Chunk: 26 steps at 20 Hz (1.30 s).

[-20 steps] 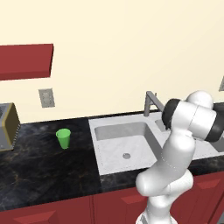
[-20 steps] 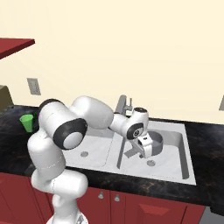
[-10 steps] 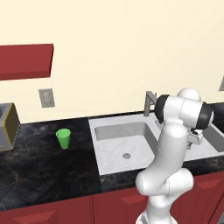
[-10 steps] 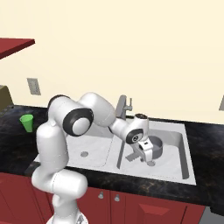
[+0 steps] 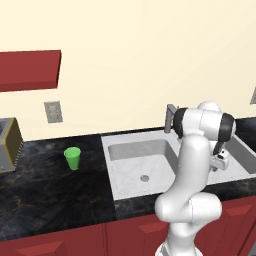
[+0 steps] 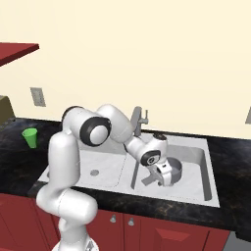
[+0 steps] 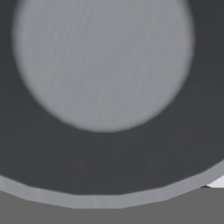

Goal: Move any existing items from the left basin to the right basin for drying. Then move the cup from the counter to the left basin of the sink for washing.

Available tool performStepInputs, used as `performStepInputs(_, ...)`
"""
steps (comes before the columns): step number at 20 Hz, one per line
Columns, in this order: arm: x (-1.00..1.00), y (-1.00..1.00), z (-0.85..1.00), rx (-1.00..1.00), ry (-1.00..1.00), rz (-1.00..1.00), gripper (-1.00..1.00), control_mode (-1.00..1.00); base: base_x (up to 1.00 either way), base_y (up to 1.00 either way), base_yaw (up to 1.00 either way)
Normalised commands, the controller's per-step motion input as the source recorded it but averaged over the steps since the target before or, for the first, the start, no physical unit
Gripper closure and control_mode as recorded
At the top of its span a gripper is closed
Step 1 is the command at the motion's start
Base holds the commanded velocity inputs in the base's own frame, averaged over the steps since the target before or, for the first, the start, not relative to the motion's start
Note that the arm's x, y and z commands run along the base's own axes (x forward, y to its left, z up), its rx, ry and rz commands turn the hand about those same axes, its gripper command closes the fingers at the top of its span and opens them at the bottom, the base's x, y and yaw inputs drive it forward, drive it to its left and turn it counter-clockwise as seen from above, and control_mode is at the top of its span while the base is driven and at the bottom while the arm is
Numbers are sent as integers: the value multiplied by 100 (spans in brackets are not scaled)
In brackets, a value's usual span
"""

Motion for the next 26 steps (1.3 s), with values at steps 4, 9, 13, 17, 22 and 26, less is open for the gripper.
performStepInputs(4, 0, 0, -19, 7, 0, 2, 100, -100, 0, 0, 0)
performStepInputs(9, 0, 0, -22, 3, 0, 1, -100, -100, 0, 0, 0)
performStepInputs(13, 6, 0, -12, 0, 0, 0, -100, -100, 0, 0, 0)
performStepInputs(17, 0, 0, 7, 0, -4, 0, -100, -100, 0, 0, 0)
performStepInputs(22, 0, 0, 31, 0, -6, 0, -100, -100, 0, 0, 0)
performStepInputs(26, 0, 0, 41, 0, -6, 0, -100, -100, 0, 0, 0)
